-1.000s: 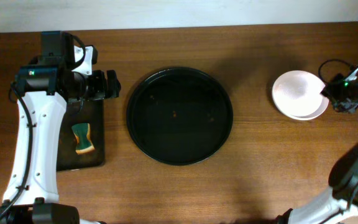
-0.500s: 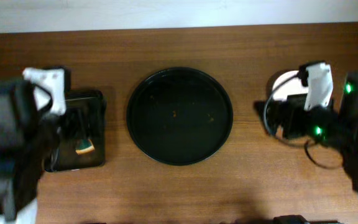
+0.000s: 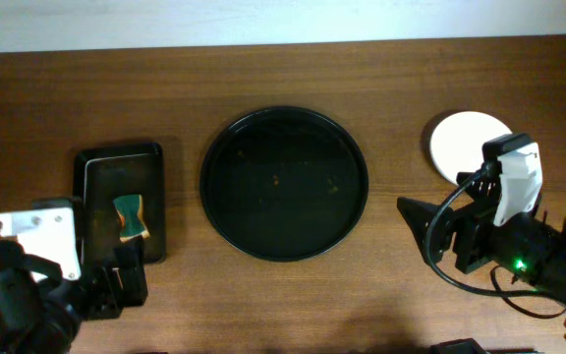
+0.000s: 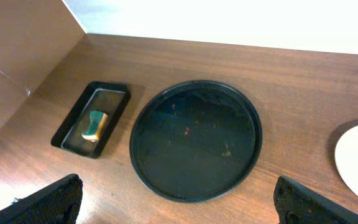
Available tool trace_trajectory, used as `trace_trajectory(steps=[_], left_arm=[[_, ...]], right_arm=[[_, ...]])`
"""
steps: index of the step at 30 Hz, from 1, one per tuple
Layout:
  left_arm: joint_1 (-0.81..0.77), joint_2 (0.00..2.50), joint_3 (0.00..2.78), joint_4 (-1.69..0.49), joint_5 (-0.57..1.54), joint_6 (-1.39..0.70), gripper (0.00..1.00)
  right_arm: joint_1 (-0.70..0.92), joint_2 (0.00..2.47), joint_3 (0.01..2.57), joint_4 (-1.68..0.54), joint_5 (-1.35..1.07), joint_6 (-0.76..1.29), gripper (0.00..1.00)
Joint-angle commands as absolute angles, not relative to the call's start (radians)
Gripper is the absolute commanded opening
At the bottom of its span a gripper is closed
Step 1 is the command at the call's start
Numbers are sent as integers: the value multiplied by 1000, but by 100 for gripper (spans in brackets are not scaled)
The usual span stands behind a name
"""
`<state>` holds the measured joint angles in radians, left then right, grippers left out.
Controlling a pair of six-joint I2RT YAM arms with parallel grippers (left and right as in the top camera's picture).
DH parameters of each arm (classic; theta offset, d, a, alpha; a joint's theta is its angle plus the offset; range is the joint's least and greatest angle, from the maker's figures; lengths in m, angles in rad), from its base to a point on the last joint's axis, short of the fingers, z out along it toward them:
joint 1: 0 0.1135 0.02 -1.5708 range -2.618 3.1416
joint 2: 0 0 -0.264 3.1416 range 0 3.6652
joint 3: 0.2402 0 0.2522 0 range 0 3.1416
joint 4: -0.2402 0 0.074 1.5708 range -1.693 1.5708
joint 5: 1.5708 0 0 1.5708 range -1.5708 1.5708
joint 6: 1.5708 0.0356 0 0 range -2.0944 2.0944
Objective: Clean dirty plates on tray and stack at the side
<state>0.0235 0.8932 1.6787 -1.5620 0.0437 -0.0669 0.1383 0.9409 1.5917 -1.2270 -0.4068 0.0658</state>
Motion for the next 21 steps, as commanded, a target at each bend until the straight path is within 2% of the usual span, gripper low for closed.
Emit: trace_trajectory(steps=[1, 4, 7, 10, 13, 18, 21], left_arm=[[22, 892, 1679, -1652, 30, -51, 99], [22, 892, 1677, -1686, 30, -51, 99], [22, 892, 1677, -1687, 29, -51, 99], [22, 892, 1677, -1687, 29, -51, 99], [22, 892, 1677, -1687, 30, -51, 99], [22, 892, 1677, -1687, 30, -51, 99], [22, 892, 1677, -1687, 30, -51, 99]], right_arm=[[144, 944, 1602, -1293, -298, -1, 99], [144, 911, 1601, -1365, -136, -6, 99], [139, 834, 1554, -1345, -63, -120, 99], [94, 703, 1399, -1207, -63, -154, 99], [26, 529, 1105, -978, -74, -153, 99], [-34, 308, 737, -833, -104, -153, 99], [-48, 192, 496, -603, -100, -153, 99]])
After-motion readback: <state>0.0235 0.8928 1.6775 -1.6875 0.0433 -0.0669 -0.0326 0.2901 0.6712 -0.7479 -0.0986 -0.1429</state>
